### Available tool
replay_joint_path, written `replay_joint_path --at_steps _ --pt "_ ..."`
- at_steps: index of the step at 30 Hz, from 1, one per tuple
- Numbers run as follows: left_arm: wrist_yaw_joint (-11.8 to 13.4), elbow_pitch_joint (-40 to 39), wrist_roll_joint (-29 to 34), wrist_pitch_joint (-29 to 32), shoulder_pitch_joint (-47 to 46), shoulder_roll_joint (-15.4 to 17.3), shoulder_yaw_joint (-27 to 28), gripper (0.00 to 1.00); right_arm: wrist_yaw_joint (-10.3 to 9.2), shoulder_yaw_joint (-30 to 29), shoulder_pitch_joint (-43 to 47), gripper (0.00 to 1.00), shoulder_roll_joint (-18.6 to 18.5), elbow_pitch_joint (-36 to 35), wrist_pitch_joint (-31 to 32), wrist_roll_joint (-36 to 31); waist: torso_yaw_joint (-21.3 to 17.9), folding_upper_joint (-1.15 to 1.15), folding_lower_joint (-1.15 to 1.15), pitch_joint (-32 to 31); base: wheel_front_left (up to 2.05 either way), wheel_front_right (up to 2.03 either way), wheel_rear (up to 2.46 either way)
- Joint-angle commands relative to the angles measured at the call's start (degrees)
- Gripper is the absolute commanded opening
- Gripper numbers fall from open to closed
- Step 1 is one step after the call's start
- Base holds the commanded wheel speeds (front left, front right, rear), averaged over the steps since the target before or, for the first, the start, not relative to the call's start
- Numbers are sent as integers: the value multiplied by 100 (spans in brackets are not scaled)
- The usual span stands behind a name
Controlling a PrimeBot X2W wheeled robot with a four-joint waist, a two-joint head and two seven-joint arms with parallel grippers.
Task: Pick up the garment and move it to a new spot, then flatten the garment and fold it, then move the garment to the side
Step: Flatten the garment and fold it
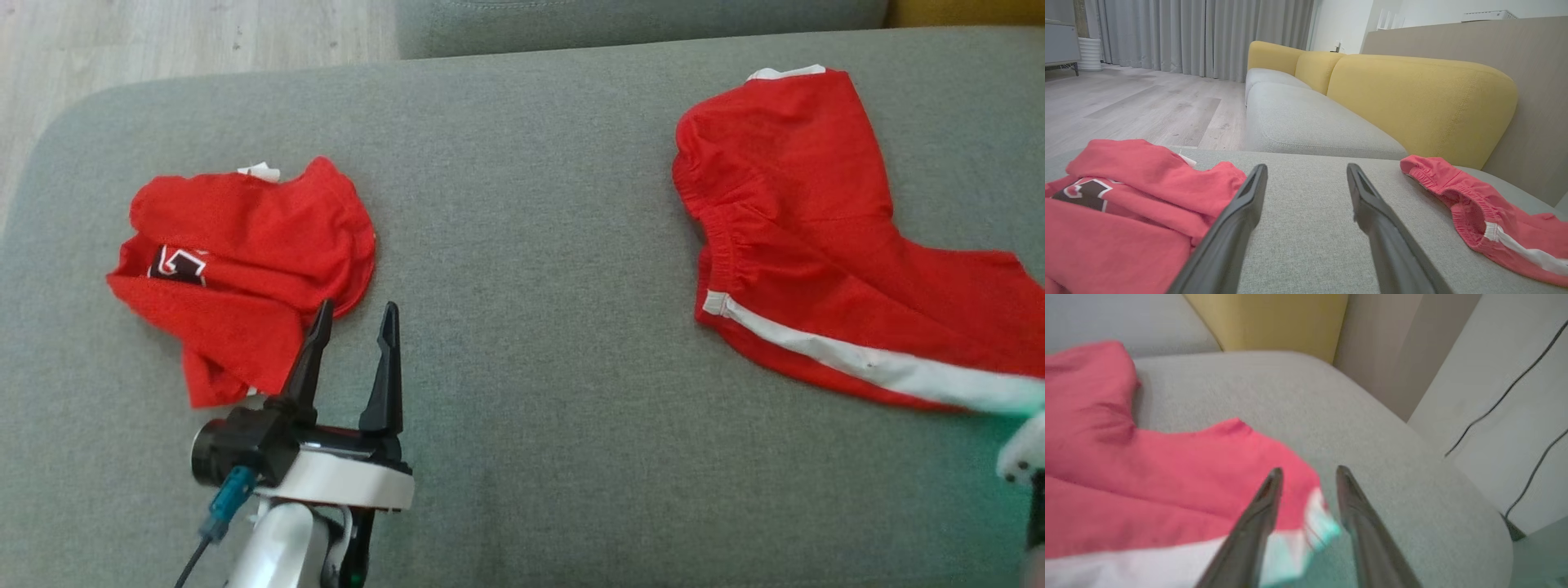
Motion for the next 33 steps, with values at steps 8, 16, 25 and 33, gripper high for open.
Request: replay_joint_path --at_steps 8,16,25,33 --pt "7 -88 19 -29 -104 4 153 100 -4 2380 -106 100 -58 -437 -1109 1227 89 0 0 -153 0 0 0" --pt "5 -113 14 -29 -108 4 24 100 -4 4391 356 100 -58 -682 -853 1848 269 0 0 -94 0 0 0" --pt "-2 -93 -17 -29 -194 4 -102 100 -4 4636 -60 100 -58 -31 -204 1876 563 0 0 128 0 0 0" --pt "17 -87 -60 -29 -233 4 -123 100 -4 4549 -328 0 -58 495 -241 1931 677 0 0 186 0 0 0"
